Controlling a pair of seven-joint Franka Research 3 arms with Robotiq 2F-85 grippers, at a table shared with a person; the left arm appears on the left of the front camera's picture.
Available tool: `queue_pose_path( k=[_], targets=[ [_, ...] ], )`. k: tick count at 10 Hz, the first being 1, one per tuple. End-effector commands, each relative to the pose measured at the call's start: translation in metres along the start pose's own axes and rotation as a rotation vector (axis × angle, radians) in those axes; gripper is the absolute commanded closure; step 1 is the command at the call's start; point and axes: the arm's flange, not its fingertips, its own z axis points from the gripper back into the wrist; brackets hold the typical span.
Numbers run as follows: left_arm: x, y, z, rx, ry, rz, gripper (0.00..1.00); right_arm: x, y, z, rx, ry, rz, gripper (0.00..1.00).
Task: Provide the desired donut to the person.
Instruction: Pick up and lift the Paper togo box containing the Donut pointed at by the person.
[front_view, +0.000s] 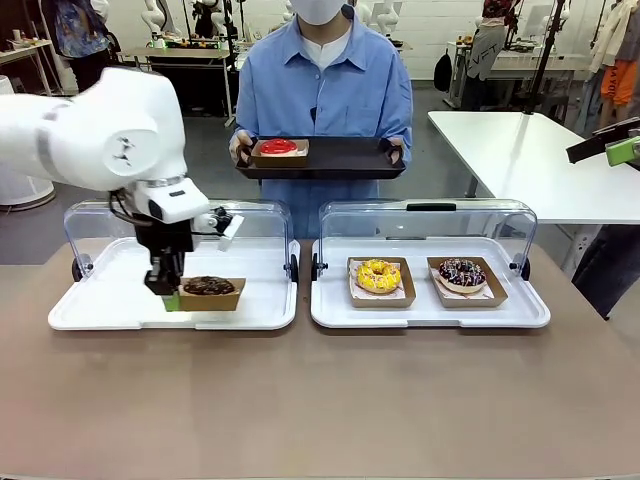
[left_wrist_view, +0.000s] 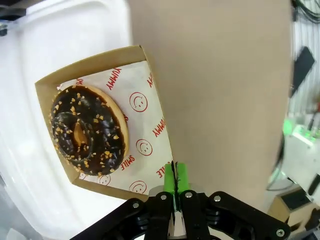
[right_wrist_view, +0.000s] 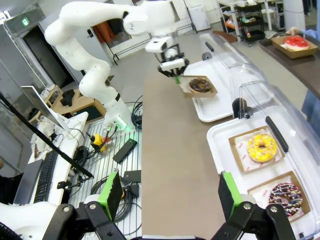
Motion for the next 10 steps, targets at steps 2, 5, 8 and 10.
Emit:
queue_pose_path(
  k=[2, 5, 8, 10],
  targets=[
    [-0.013, -0.062, 0.048, 0.079, 0.0, -0.031, 1.0, 0.001, 0.001, 0.0, 0.008, -0.01, 0.01, 0.0],
    [-0.009, -0.087, 0.101, 0.155, -0.029, -0.019, 1.0, 0.001, 0.001, 0.0, 0.008, -0.01, 0.01, 0.0],
    [-0.001, -0.08, 0.149, 0.205, -0.084, 0.013, 1.0, 0.001, 0.001, 0.0, 0.008, -0.01, 0.01, 0.0],
    [0.002, -0.066, 0.165, 0.198, -0.104, 0.021, 1.0, 0.001, 0.001, 0.0, 0.008, -0.01, 0.01, 0.0]
  ],
)
